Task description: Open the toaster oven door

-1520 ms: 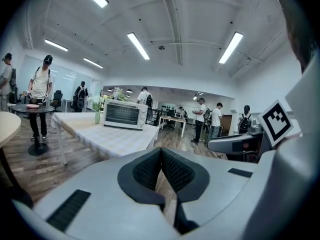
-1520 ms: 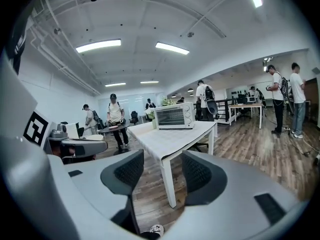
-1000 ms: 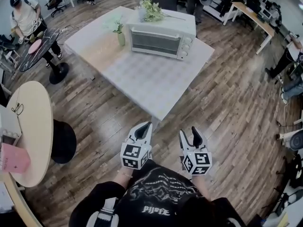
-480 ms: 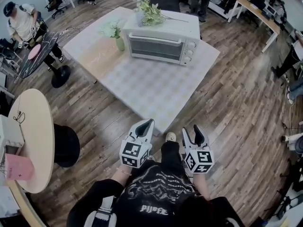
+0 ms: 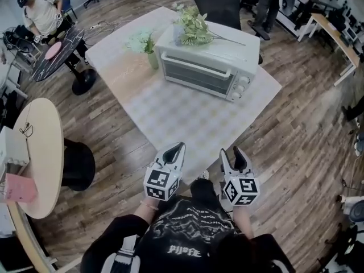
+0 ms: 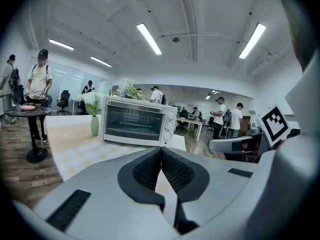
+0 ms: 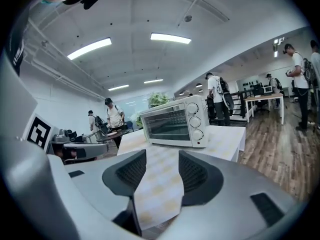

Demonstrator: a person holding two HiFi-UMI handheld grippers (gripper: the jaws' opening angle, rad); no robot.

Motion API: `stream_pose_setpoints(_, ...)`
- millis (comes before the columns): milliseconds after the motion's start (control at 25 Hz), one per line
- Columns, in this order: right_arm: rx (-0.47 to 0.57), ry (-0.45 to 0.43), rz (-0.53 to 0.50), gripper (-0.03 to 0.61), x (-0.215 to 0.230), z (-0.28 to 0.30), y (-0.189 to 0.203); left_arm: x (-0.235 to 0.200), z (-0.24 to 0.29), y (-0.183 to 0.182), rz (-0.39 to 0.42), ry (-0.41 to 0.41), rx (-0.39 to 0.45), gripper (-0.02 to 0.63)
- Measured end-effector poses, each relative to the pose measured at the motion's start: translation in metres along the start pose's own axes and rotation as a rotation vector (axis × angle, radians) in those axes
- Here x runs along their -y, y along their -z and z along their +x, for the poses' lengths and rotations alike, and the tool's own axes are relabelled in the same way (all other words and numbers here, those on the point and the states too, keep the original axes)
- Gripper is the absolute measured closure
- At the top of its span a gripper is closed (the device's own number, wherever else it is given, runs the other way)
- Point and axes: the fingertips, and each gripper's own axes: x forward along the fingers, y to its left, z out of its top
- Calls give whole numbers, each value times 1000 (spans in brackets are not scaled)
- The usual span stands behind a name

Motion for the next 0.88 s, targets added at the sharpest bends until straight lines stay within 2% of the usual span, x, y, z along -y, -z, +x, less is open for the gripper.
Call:
stream_pose_setpoints(320,-59,-95,-53,396,45,76,-26,-11,80,-12,-27,-83,-26,594)
stream_pose_setpoints(440,-48,-118,-21,401,57,95,-44,-10,100,-17,-41,-103,-21,594)
stream_pose_setpoints(640,-33,-146,11,410,58,121,-71,-17,110,-19,-63,-140,-31,594)
stream_pose_setpoints(880,23,-118,65,417,59,146,-105,-34,109,-22,-64,-152,-38,594)
